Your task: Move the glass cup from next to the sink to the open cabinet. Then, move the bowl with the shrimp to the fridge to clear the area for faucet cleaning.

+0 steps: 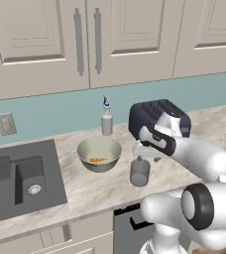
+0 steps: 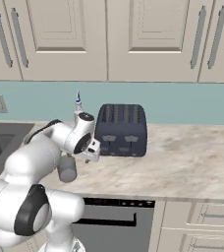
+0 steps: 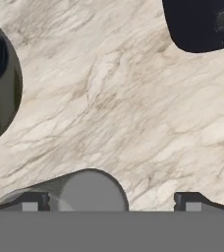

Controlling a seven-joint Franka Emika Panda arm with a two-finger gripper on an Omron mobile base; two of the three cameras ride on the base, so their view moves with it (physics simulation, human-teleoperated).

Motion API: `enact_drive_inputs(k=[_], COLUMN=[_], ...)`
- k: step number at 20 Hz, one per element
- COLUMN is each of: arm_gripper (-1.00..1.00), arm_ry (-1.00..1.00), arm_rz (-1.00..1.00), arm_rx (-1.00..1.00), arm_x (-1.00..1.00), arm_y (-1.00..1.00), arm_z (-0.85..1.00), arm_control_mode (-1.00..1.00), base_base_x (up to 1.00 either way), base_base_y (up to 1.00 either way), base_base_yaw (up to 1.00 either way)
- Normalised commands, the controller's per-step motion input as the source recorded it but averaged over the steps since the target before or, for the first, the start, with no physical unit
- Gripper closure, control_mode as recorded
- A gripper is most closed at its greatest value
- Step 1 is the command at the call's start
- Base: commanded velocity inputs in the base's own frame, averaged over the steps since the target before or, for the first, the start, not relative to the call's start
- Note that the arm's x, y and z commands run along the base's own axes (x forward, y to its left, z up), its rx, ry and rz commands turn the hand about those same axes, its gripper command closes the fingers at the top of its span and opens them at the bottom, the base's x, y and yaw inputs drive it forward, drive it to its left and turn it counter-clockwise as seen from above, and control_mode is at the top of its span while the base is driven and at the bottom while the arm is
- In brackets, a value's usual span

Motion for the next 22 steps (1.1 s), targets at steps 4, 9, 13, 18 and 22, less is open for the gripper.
enact_drive_inputs(k=[4,9,13,18,22], arm_gripper=[-1.00,-1.00,-1.00,-1.00,-1.00], arm_ry=[0.00,0.00,0.00,-0.12,-0.02], arm_rz=[0.00,0.00,0.00,0.00,0.00], arm_rx=[-0.01,-0.02,-0.01,0.00,0.00], arm_x=[0.06,0.10,-0.01,-0.49,-0.07], arm_y=[0.00,0.00,0.00,0.00,0.00], arm_z=[-0.27,-0.22,-0.17,0.00,0.00], arm_control_mode=[-1.00,-1.00,-1.00,-1.00,-1.00], base_base_x=[0.00,0.00,0.00,0.00,0.00], base_base_y=[0.00,0.00,0.00,0.00,0.00], base_base_yaw=[0.00,0.00,0.00,0.00,0.00])
